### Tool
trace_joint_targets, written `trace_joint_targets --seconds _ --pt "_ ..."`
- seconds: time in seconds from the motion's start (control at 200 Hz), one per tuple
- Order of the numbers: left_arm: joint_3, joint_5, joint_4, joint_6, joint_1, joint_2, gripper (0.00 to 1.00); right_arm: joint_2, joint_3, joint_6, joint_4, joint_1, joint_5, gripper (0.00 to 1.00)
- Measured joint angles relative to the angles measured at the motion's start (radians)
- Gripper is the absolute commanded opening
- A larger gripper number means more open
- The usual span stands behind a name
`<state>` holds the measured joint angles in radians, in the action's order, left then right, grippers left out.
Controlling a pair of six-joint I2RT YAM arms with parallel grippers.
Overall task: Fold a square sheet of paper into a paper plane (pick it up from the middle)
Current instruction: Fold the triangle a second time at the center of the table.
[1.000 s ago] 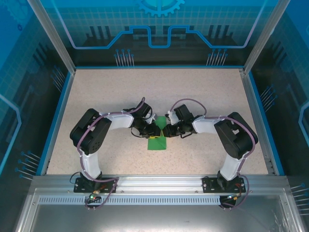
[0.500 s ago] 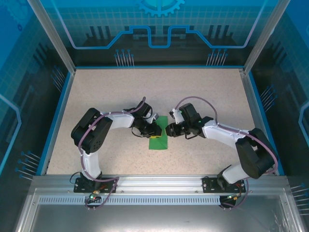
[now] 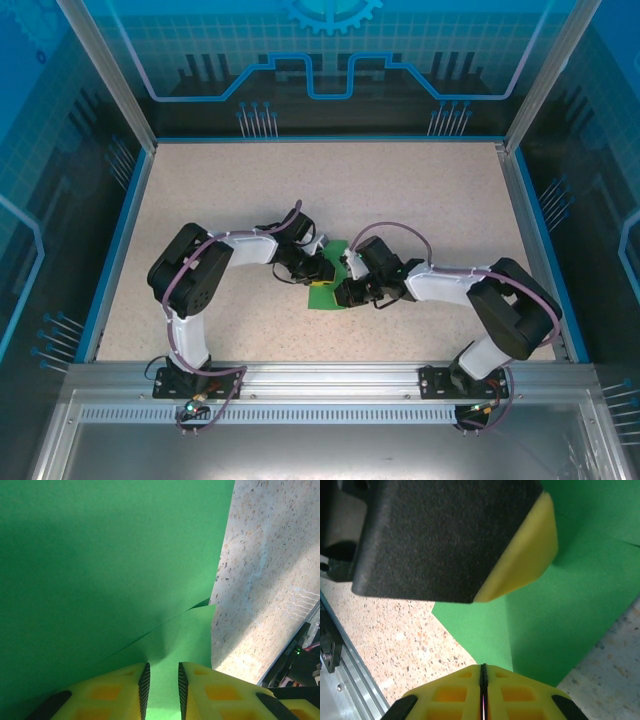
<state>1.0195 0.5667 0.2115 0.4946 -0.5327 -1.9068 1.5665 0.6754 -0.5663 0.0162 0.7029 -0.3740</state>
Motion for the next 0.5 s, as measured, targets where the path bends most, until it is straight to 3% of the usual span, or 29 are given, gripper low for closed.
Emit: trace_joint_targets --seconds 0.5 --pt "0.000 0.001 0.000 -0.003 0.005 0.000 0.26 0.046 -0.033 -0.002 -0.051 0.000 0.019 0.09"
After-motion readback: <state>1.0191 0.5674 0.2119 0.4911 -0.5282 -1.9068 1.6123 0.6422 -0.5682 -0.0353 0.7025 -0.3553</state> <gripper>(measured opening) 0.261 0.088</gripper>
